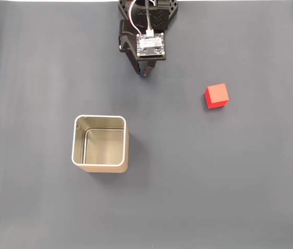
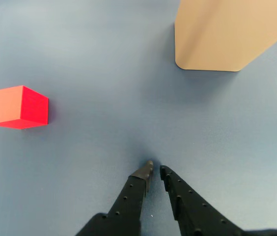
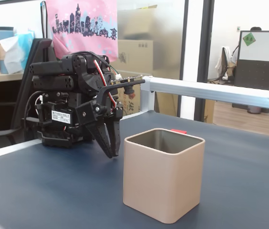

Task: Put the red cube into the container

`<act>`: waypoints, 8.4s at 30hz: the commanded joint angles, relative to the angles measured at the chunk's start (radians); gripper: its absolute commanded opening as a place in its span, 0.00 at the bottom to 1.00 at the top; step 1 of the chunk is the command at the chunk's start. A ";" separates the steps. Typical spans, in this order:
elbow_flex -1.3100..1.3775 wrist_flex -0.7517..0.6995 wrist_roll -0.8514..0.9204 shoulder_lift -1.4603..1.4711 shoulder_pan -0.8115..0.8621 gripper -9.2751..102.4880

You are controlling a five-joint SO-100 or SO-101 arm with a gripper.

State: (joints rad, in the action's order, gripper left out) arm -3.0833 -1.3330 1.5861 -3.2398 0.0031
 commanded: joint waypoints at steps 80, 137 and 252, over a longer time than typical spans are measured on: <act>-0.011 0.152 -0.051 -0.044 -0.011 0.08; 1.011 0.333 -0.377 1.330 -0.621 0.41; 1.859 0.011 0.189 1.730 0.249 0.08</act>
State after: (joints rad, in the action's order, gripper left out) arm -1.2594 -1.3146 1.7625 -1.4987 0.2439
